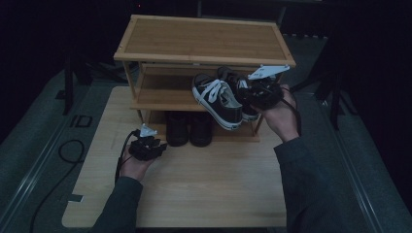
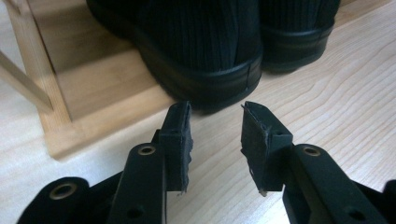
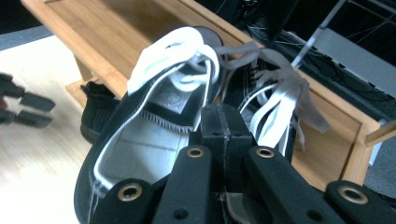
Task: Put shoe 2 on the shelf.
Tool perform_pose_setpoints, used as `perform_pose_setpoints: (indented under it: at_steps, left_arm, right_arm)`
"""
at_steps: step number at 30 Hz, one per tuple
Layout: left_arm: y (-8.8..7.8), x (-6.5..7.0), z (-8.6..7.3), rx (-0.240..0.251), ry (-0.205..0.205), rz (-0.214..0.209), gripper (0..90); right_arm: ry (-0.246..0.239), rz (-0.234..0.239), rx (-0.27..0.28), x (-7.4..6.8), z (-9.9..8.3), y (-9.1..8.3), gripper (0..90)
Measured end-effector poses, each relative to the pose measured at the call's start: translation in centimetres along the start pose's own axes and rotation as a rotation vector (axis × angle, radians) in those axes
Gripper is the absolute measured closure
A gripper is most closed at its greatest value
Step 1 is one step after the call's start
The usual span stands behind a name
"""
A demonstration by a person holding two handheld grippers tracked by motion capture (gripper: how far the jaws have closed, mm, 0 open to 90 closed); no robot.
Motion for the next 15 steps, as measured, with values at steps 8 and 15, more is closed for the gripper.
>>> perform_pose_setpoints:
  at_steps: [8, 15]
  left_arm:
    - [-0.5, 0.4, 2.2, 0.027, 0.026, -0.014, 68.3]
    - [-1.1, 0.4, 3.8, 0.052, -0.003, -0.049, 81.0]
  right_arm:
    - [-0.007, 0.022, 0.011, 0.0, -0.3, -1.2, 90.0]
    - [-0.011, 0.044, 0.022, -0.1, -0.7, -2.0, 90.0]
Point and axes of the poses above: each handheld gripper's, and its own axes: y roughly forward along the jaws, z roughly out of its top, x roughly to its right, the point moved 9 cm from there along y, roughly forward along the jaws, and after that the axes turned 14 degrees about x, right-handed, at the moved point
